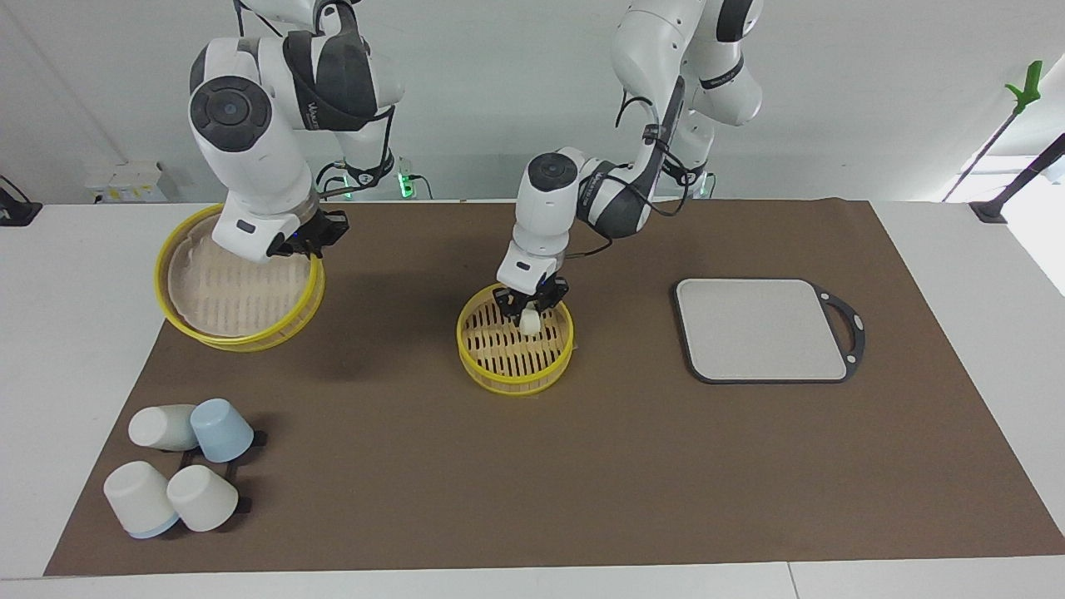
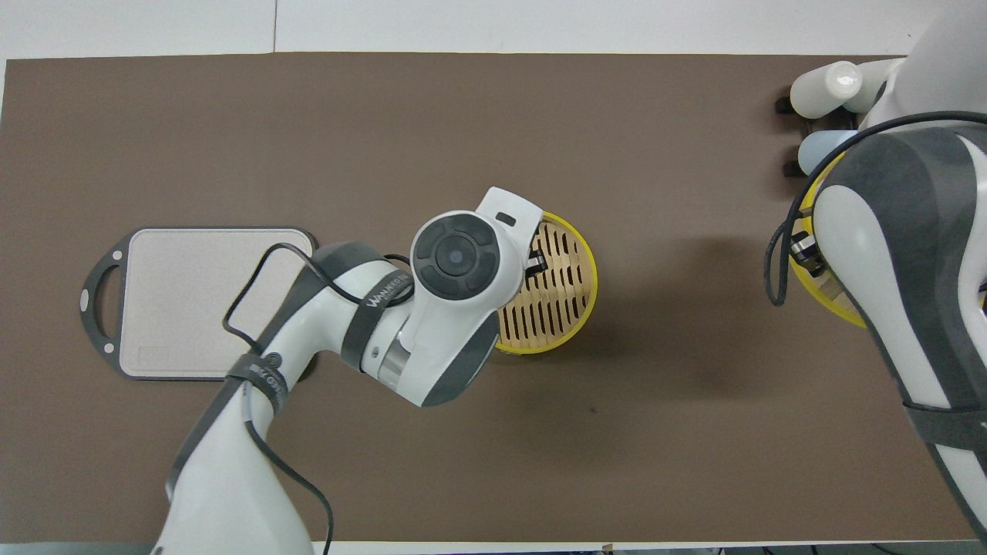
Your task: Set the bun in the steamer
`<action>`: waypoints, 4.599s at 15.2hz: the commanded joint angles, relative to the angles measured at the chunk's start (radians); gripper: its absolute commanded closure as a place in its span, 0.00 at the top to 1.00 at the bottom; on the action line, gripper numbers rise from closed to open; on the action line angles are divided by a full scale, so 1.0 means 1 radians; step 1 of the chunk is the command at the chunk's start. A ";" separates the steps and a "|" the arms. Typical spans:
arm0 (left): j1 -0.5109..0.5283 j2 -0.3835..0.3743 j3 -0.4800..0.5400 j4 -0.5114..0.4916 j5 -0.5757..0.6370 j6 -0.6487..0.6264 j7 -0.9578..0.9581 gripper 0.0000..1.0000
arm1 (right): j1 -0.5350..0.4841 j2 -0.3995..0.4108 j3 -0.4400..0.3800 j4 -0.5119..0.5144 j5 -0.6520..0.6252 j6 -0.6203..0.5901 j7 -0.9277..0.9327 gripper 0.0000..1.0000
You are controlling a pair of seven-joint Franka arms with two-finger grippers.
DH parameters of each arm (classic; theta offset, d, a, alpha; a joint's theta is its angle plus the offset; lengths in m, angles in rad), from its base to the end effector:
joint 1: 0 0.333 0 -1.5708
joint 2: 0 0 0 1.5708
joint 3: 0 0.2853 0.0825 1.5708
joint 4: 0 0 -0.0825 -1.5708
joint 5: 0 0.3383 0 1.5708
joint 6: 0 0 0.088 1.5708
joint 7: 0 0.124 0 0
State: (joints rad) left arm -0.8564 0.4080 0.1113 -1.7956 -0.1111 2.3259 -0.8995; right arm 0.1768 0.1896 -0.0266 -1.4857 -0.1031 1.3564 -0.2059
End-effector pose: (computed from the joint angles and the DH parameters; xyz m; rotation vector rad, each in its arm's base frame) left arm 0.4451 -0.4217 0.3177 3.0025 0.3220 0.0827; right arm 0.5207 0.0653 0.4999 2.9574 0.5229 -0.4873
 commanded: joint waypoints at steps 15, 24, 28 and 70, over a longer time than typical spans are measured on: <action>0.380 -0.395 0.041 0.034 0.002 -0.593 0.331 1.00 | 0.341 0.100 0.028 0.051 0.123 0.283 0.618 0.00; 0.643 -0.468 0.041 0.113 0.145 -0.853 0.924 1.00 | 0.533 0.381 0.028 0.189 0.114 0.552 0.931 0.00; 0.666 -0.494 0.041 0.113 0.145 -0.866 0.947 1.00 | 0.529 0.383 0.028 0.157 0.108 0.578 0.938 0.00; 0.728 -0.480 0.025 0.142 0.082 -0.758 0.976 1.00 | -0.103 -0.217 0.036 -0.125 0.105 0.214 0.303 1.00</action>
State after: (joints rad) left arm -0.1391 -0.0452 0.1405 -1.6193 -0.0233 1.5437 0.0594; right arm 0.1229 -0.0330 -0.0109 -1.6225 -0.0001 1.5562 0.1142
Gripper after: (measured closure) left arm 0.000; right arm 0.000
